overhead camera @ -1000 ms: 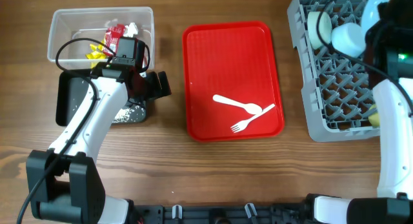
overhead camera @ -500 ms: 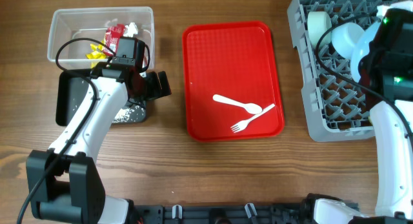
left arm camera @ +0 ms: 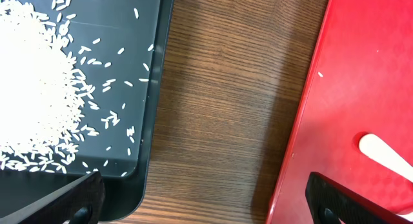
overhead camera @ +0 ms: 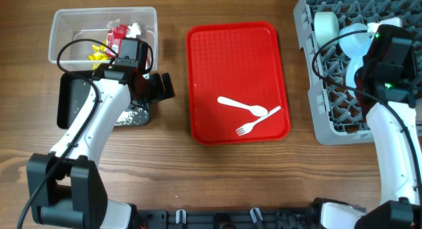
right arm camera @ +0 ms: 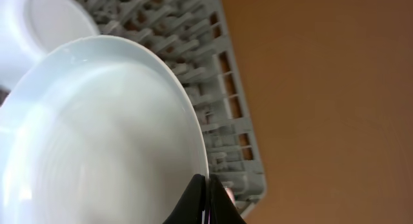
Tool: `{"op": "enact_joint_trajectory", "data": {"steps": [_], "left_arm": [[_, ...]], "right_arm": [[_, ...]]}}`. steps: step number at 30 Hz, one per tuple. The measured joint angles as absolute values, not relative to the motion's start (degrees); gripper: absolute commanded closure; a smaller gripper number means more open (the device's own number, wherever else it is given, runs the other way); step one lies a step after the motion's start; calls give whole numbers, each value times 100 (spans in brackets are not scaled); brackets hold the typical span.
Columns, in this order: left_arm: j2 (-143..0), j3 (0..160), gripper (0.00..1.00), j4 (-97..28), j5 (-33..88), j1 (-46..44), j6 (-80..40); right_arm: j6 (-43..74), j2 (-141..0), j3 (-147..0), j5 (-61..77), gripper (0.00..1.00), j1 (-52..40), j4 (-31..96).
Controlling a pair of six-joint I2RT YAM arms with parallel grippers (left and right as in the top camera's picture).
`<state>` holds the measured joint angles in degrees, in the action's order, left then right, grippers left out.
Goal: Sort waste into correct bins and load items into the dishwasher rack
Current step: 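Carry the light-blue plate into the grey rack and release it, then reach the right gripper to the white spoon and grasp it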
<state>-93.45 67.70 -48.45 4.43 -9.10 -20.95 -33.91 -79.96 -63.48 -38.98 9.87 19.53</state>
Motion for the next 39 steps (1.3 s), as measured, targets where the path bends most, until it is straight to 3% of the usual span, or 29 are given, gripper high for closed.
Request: {"op": "enact_joint_trajectory", "data": {"steps": [1,2,3,8,13,19,23,34,39], "left_arm": [[-9345,6770,0,-4845,443,-910,-2095],[-9345,6770,0,-4845,443,-910,-2095],[-9345,6770,0,-4845,443,-910,-2095],[-9345,6770,0,-4845,443,-910,-2095],[-9345,6770,0,-4845,443,-910,-2095],[-9345,6770,0,-4845,443,-910,-2095],[-9345,6770,0,-4847,443,-910,-2095],[-9345,6770,0,-4845,443,-910,-2095],[-9345,6770,0,-4847,443,-910,-2095]], "right_arm": [[-3389,-8018,-6348,-3848,90,987,1990],[-3389,-8034,-6346,-3791,74,987,2012],[-3361,-8042,-6346,-3743,0,987,2014],[-3221,-8044,-6344,-3697,0,987,1887],[-2351,-8001,-6344,-3544,0,987,1772],[-1627,-6855,-6361,-2102,0,987,1898],[-1446,-6464,-6622,-696,0,891,2869],[-1052,-6871,-6659,1103,0,-2049,4104],[-674,-7699,-6667,2167,4,-2714,4088]]}}
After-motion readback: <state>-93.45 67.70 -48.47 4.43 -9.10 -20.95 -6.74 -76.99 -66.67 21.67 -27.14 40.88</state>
